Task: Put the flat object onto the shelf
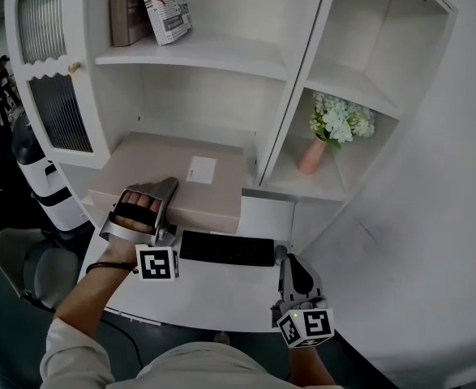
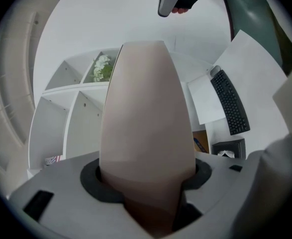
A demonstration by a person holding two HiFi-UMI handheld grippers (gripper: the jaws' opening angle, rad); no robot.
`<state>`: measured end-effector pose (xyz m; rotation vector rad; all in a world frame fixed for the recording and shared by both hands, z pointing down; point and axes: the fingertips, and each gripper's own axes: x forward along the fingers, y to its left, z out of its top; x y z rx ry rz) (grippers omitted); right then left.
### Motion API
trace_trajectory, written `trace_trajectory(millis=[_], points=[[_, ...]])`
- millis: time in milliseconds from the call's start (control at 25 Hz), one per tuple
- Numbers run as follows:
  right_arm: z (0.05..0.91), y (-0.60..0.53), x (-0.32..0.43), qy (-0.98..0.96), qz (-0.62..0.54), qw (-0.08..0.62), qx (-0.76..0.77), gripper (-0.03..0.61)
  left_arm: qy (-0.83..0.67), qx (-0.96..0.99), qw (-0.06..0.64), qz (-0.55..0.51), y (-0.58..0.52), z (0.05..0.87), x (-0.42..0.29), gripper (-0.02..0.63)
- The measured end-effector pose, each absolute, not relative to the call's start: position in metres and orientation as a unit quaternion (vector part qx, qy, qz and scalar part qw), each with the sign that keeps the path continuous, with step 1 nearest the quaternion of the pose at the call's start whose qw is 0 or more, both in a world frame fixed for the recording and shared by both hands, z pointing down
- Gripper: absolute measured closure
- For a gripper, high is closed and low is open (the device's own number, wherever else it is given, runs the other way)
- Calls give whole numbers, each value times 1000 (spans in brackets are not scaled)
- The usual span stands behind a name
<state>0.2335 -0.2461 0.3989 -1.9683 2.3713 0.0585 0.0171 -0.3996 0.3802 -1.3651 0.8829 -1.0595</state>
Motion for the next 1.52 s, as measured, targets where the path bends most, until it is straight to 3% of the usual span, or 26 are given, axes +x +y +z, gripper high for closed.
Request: trace_trajectory(millis=[440, 1000, 1520], points=[[403, -251, 241, 761, 14, 28, -648, 575, 363, -588, 564, -453, -423, 392, 25, 331], [409, -257, 248, 759, 8, 25, -651, 575, 323, -612, 538, -480, -458, 421, 34, 273], [415, -262, 254, 757, 0, 27, -653, 575, 267, -661, 490, -502, -477, 435, 42, 247]])
